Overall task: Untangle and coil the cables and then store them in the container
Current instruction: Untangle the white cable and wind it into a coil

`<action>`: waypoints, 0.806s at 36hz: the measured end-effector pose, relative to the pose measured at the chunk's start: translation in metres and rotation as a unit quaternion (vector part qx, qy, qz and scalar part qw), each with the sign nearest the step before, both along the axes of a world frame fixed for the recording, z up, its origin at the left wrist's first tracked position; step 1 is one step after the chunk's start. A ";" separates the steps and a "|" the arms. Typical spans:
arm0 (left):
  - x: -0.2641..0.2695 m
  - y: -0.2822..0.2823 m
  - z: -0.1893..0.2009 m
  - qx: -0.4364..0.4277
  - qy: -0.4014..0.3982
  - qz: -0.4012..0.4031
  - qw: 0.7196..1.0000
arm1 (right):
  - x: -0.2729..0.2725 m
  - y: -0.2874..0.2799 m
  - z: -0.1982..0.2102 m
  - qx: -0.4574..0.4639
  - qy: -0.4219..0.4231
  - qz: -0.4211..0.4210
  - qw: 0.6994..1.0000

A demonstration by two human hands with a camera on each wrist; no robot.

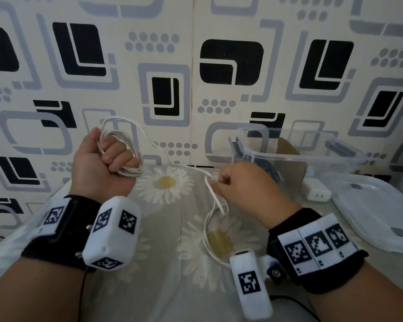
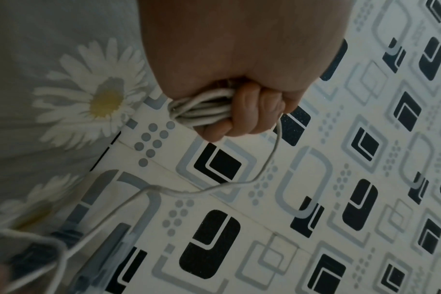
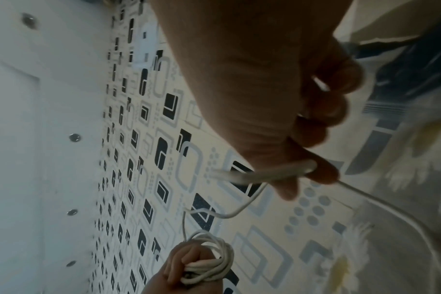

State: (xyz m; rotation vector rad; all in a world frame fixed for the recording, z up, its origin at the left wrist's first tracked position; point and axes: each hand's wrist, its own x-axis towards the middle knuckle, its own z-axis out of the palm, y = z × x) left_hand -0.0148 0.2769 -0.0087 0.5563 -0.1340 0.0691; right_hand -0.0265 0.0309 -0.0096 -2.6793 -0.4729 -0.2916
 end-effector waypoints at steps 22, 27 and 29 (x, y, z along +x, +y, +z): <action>0.003 -0.015 -0.003 0.222 0.068 0.076 0.970 | -0.029 0.014 0.017 0.385 -0.102 0.249 0.882; 0.001 -0.028 -0.009 0.335 0.021 0.088 0.938 | -0.036 0.021 0.014 0.392 0.074 0.345 0.850; 0.001 -0.030 -0.010 0.354 0.005 0.074 0.932 | -0.030 0.021 0.009 0.351 0.073 0.312 0.880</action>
